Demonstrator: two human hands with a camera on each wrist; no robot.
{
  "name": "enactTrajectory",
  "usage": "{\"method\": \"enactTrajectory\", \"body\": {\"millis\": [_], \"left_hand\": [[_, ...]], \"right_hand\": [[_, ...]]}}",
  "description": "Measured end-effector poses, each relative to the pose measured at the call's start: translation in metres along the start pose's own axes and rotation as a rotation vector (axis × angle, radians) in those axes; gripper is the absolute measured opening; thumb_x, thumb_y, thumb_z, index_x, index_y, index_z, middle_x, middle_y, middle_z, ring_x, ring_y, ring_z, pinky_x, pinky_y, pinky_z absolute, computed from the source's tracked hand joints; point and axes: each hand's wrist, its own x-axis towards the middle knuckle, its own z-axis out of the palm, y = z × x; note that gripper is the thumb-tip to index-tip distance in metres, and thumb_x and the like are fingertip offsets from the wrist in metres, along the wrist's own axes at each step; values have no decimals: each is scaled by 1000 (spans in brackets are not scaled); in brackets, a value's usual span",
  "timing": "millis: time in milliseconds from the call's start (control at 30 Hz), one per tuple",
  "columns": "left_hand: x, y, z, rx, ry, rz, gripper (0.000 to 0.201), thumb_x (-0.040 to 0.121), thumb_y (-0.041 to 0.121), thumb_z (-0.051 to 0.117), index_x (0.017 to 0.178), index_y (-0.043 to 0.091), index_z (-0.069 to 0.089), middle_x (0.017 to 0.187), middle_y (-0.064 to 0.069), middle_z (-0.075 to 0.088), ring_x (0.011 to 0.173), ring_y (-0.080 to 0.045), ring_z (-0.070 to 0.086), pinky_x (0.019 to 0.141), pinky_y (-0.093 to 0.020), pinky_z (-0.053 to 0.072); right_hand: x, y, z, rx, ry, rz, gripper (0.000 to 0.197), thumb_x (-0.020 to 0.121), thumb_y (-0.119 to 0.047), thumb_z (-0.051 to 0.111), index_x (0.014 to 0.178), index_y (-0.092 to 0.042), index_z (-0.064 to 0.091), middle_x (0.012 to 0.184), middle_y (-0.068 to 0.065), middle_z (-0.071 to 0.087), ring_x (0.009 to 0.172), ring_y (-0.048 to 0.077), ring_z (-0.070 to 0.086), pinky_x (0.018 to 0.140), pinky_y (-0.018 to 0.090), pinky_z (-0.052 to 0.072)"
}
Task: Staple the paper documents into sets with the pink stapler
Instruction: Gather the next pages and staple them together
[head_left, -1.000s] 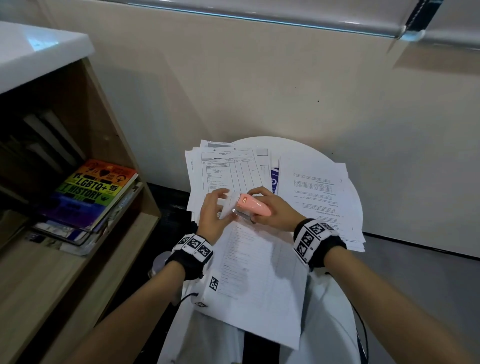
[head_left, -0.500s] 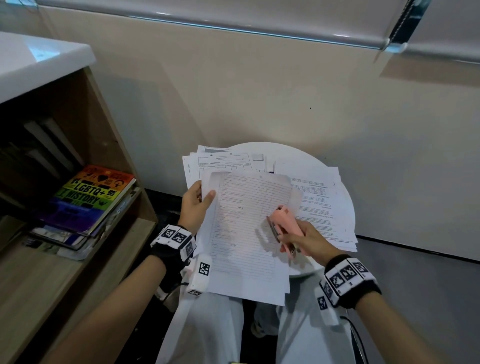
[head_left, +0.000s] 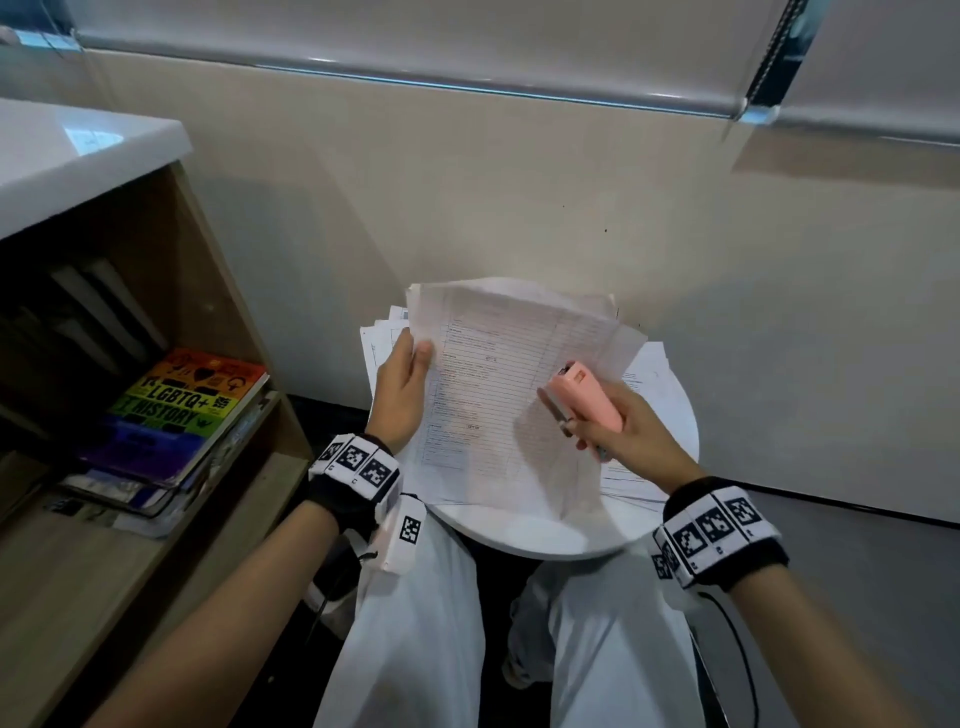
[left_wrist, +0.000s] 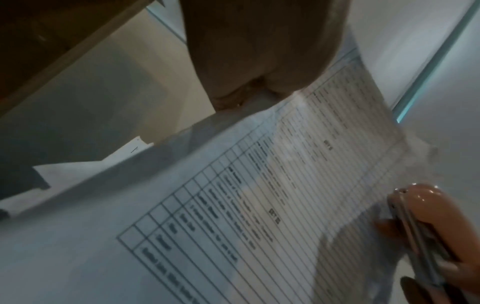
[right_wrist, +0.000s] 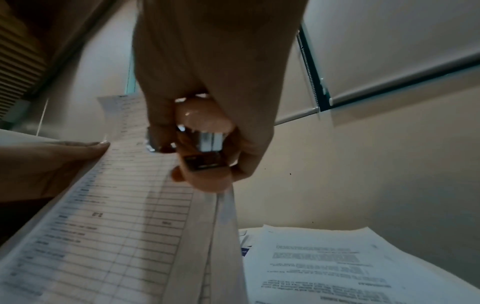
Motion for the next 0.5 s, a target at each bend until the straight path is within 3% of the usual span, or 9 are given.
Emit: {"method": "enactTrajectory", "body": {"millis": [100, 200, 267, 333, 433, 500], "left_hand": [[1, -3, -2, -5, 44, 16, 26, 101, 32, 37, 106, 11, 49, 108, -21, 61, 101, -39, 60, 87, -61, 49], [0, -1, 4, -14, 56, 22, 20, 101, 29, 38, 108, 13, 48, 107, -18, 63, 101, -37, 61, 89, -59, 49], [-2, 1, 7, -42, 75, -2, 13, 102, 24, 39, 112, 18, 43, 104, -11, 67, 95, -27, 66, 88, -52, 53], [-4, 3, 9, -76, 71, -11, 22, 101, 22, 40, 122, 24, 33, 104, -5, 69, 90, -18, 69, 83, -42, 57], [-9, 5, 9, -126, 49, 32, 36, 100, 22, 42, 130, 34, 25, 108, -14, 69, 90, -28, 70, 75, -41, 59], [-10, 4, 7, -133, 50, 37, 37, 100, 22, 43, 129, 41, 29, 114, -15, 67, 96, -34, 68, 79, -47, 58]], "right_hand": [[1, 2, -3, -36, 155, -121, 29, 86, -3, 66, 113, -11, 61, 123, -2, 41, 93, 14, 58, 66, 16, 49], [-2, 0, 0, -96, 273, -191, 28, 86, -5, 66, 113, -14, 63, 131, -12, 34, 104, -10, 52, 81, 10, 47], [-4, -2, 1, -139, 326, -206, 26, 87, -7, 65, 112, -14, 63, 130, -21, 30, 101, -17, 51, 80, 5, 44], [-6, -4, 2, -194, 358, -220, 25, 87, -10, 64, 112, -14, 63, 126, -33, 26, 95, -16, 53, 75, 8, 45], [-9, -6, 1, -273, 360, -282, 28, 86, -9, 64, 114, -13, 62, 126, -27, 31, 95, -12, 53, 72, 17, 44], [-10, -9, 0, -339, 321, -332, 31, 84, -8, 65, 114, -14, 62, 128, -20, 36, 96, -5, 54, 70, 22, 47]]}}
